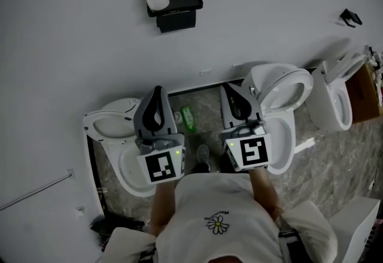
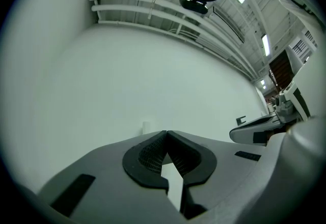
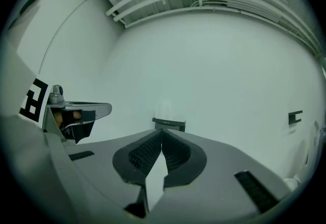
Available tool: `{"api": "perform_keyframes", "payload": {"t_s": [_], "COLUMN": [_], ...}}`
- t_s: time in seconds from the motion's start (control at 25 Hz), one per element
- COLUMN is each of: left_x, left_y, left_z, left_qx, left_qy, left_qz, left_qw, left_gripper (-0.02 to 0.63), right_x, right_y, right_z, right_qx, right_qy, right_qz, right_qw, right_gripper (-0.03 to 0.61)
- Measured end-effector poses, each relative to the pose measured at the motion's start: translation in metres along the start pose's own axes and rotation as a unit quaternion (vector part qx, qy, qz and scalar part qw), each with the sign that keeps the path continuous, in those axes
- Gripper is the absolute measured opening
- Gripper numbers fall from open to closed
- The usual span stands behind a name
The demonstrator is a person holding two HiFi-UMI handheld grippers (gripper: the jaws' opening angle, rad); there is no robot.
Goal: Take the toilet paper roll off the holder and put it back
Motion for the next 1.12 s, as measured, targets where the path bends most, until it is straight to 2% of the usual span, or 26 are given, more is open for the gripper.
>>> {"api": "perform_keyframes", "payload": {"t_s": [0.16,0.4,0.52,0.68,0.92,1.12], "left_x": [-0.001,0.015,0.023,0.032,0.039,0.040], "left_y": [-0.002,-0.004,-0.010,-0.024,-0.042,-0.060], "left_z": [0.001,-0.012,-0.015,-0.009,-0.006,-0.009], "left_qx": [0.001,0.014,0.012,0.005,-0.002,0.000], "left_qy": [0.002,-0.016,-0.012,-0.015,-0.009,-0.017], "left_qz": [-0.013,-0.044,-0.067,-0.083,-0.085,-0.078], "left_qw": [0.9999,0.9988,0.9976,0.9964,0.9963,0.9968], "left_gripper": [0.018,0.018,0.017,0.017,0.017,0.017], "right_x": [-0.001,0.015,0.028,0.043,0.060,0.069], "right_y": [-0.002,-0.006,-0.013,-0.019,-0.034,-0.049], "right_z": [0.001,-0.005,-0.003,0.001,0.011,0.013], "right_qx": [0.019,0.053,0.051,0.057,0.031,0.006], "right_qy": [-0.001,-0.006,-0.015,-0.003,-0.012,-0.014], "right_qz": [-0.013,-0.036,-0.054,-0.075,-0.088,-0.080], "right_qw": [1.000,0.998,0.997,0.996,0.996,0.997], "right_gripper": [0.009,0.011,0.011,0.011,0.011,0.011]}}
Point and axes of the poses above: the fingertips, and each gripper's own axes: y backward along the fingers, x to its right, z out of its underside, the point moved 9 cm from there along y, backward along the fingers, and after that the axes turned 10 degrees about -x, right-handed, at the moved point
